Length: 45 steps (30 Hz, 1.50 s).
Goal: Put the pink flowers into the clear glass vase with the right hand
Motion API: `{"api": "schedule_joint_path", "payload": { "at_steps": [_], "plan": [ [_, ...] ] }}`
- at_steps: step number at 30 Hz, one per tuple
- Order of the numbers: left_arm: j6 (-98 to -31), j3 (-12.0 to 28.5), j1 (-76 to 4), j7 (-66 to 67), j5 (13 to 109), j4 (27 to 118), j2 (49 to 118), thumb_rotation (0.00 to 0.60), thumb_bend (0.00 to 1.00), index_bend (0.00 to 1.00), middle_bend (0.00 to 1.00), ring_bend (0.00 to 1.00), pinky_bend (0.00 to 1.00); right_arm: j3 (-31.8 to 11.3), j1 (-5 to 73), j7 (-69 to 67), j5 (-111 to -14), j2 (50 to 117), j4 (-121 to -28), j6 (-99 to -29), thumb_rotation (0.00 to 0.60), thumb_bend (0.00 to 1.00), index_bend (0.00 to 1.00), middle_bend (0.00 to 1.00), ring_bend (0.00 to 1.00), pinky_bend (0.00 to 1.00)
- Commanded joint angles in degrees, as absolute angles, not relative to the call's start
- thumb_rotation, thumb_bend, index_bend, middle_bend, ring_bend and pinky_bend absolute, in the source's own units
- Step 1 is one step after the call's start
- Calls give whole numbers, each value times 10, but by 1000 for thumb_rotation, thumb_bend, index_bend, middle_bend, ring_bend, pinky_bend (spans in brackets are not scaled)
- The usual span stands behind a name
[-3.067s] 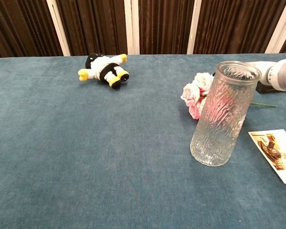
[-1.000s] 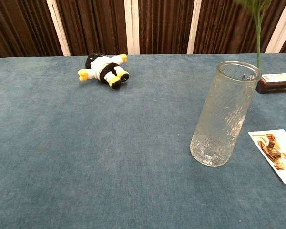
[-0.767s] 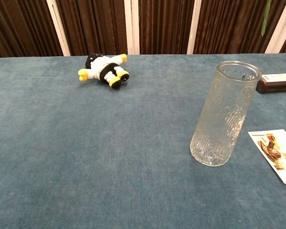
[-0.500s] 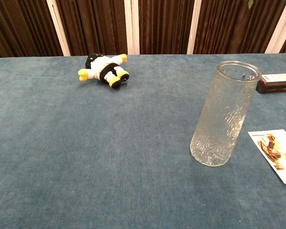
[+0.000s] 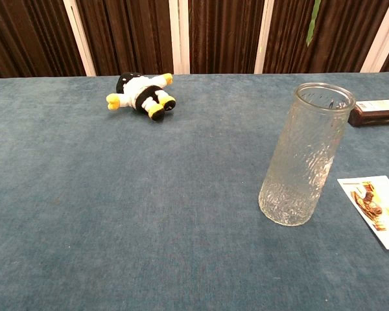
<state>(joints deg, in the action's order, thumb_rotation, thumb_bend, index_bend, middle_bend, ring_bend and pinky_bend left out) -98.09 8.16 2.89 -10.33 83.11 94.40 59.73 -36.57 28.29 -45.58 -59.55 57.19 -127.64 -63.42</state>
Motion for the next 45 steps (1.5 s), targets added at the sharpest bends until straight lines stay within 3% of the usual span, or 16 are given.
{"api": "schedule_joint_path", "payload": {
  "at_steps": [1,21,37,45],
  "plan": [
    [-983,83,30,-105,830,944,597,600,271,148,0,0,19,-345,279,-465,-622,593,-1259,-641,600,383,560,474,494,61],
    [-981,83,28,-76,831,949,605,600,270,147,0,0,19,-260,236,-573,-760,616,-1176,-643,600,384,560,475,494,64],
    [-976,82,25,-59,830,954,609,600,270,147,0,0,19,-167,227,-628,-853,642,-1103,-639,600,384,560,475,490,64],
    [-974,82,24,-57,830,956,610,600,270,147,0,0,19,-140,241,-621,-866,646,-1091,-620,600,383,553,457,381,57]
  ]
}}
